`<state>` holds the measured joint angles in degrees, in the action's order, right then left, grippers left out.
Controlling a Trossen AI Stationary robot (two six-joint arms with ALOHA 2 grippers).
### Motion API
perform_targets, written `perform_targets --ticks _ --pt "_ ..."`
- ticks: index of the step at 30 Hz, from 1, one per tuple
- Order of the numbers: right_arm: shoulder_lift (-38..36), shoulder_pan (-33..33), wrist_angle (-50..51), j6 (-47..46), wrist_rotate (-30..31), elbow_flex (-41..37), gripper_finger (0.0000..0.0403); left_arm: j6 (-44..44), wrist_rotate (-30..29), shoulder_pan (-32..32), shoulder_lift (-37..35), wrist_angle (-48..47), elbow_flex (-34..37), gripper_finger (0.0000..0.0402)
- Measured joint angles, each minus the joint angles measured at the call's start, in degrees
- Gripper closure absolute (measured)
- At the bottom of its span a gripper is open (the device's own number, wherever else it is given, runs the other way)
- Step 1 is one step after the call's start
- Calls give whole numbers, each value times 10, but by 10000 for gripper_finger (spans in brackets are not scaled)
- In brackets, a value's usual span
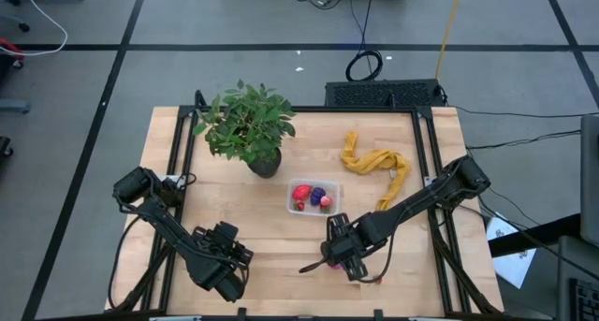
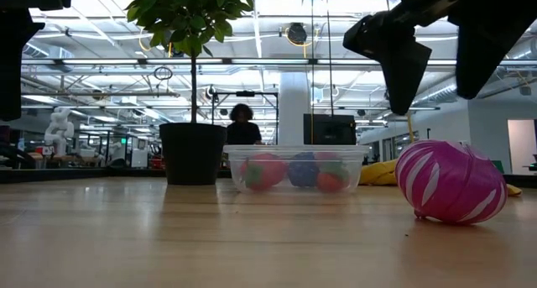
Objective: Pick and placing Produce into tupperware
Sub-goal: Put the onion into the bin
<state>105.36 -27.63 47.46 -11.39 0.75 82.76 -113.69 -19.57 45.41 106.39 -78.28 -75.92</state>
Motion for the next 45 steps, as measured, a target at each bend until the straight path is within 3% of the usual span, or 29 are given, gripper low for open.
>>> perform_targets --ticks 24,29,45 --pt "0 -2 -48 30 -24 -34 165 -1 0 0 0 0 0 144" --pt "0 -2 -72 33 -55 -34 156 -2 0 0 0 0 0 144" --pt "0 -2 -117 46 -55 -52 128 -1 0 0 0 0 0 144"
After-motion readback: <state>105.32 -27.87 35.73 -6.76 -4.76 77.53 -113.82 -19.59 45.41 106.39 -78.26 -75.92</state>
